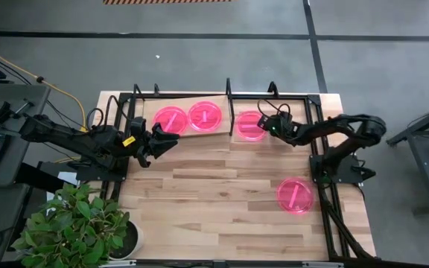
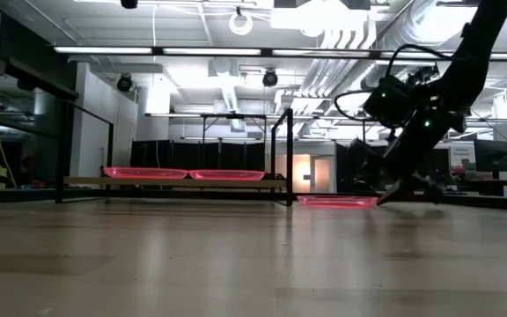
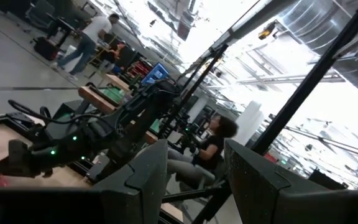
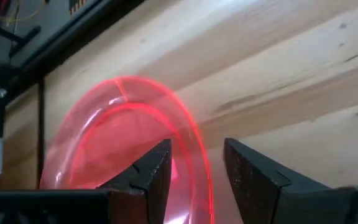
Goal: Place and stack plates onto a shelf
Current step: Stack the pink plate on top of the pink plate on the shelf
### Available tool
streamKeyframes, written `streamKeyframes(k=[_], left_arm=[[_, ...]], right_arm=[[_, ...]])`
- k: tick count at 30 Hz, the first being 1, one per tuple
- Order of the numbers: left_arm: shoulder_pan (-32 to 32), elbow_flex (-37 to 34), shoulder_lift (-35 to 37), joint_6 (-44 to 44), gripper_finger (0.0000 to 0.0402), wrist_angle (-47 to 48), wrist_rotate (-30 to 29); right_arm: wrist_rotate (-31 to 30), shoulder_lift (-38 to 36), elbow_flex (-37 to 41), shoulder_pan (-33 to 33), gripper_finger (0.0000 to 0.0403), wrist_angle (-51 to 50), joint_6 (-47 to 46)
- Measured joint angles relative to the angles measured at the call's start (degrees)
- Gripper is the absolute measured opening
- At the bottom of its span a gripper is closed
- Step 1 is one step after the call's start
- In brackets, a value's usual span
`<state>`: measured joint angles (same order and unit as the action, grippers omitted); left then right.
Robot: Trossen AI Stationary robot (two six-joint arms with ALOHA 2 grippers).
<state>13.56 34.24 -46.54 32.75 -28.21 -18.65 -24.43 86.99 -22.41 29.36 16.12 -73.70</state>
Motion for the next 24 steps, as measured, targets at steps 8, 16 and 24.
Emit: streamKeyframes(k=[8, 16, 24], left_arm=[[-0.04, 0.00, 0.00, 0.15, 0.0149, -0.12, -0.33], [-0.03, 0.00, 0.00, 0.13, 0.0149, -0.19, -1.51], [-0.02, 0.00, 0.00, 0.06, 0.0149, -0.19, -1.51]], right_arm=[[-0.32, 6.71, -0.69, 0.66, 0.0146, 9.69, 0.47], [1.29, 8.56, -4.74, 0.71, 0.0053, 3.29, 0.40], [6.36, 0.00, -4.46, 0.59, 0.0003, -4.68, 5.72]])
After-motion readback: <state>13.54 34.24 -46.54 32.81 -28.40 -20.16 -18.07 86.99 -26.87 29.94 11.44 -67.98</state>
